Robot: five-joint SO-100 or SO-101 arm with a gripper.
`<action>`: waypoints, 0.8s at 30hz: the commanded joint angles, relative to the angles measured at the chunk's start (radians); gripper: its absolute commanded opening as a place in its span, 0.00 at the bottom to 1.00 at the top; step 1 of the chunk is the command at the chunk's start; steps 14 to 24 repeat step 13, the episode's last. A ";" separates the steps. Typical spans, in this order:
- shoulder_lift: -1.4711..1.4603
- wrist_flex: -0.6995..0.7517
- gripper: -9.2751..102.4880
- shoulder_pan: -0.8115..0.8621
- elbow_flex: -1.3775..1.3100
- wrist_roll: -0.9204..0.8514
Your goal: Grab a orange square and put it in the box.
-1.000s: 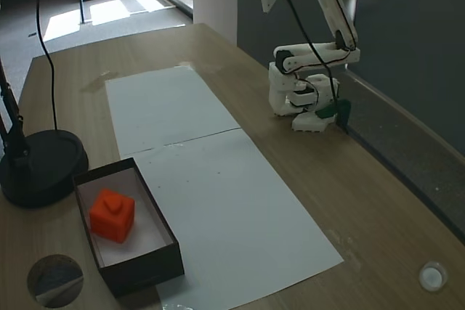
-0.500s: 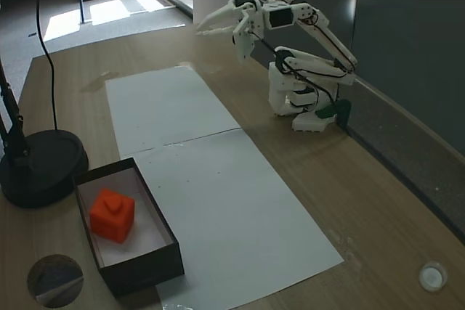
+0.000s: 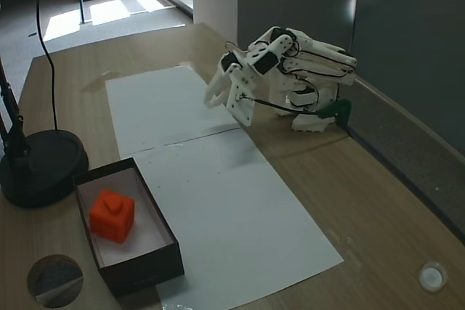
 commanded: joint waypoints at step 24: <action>0.017 0.252 0.08 -0.021 -0.110 0.049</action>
